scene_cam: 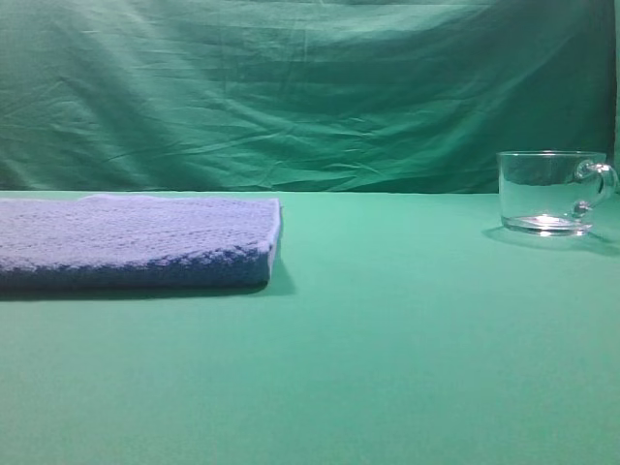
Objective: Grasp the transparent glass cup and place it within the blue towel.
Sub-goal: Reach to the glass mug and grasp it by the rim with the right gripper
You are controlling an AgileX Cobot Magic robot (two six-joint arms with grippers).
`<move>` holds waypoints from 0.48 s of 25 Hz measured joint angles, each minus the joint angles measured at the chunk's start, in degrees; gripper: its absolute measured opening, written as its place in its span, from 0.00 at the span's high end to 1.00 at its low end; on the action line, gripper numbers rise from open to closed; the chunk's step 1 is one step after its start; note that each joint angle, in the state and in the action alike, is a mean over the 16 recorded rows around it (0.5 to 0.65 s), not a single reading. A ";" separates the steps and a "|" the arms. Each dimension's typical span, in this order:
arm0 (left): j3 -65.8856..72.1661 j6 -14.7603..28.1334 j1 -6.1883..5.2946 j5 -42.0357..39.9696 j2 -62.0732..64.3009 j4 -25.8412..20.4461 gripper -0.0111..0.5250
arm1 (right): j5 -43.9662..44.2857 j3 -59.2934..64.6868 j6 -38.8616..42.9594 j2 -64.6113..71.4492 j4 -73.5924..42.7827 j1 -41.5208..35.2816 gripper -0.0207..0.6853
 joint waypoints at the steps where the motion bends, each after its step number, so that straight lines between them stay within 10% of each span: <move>1: 0.00 0.00 0.00 0.00 0.00 0.00 0.98 | 1.33 -1.33 -1.16 2.57 0.42 0.00 0.96; 12: 0.00 0.00 0.00 0.00 0.00 0.00 0.98 | 13.45 -15.39 -13.51 31.04 2.06 0.00 0.54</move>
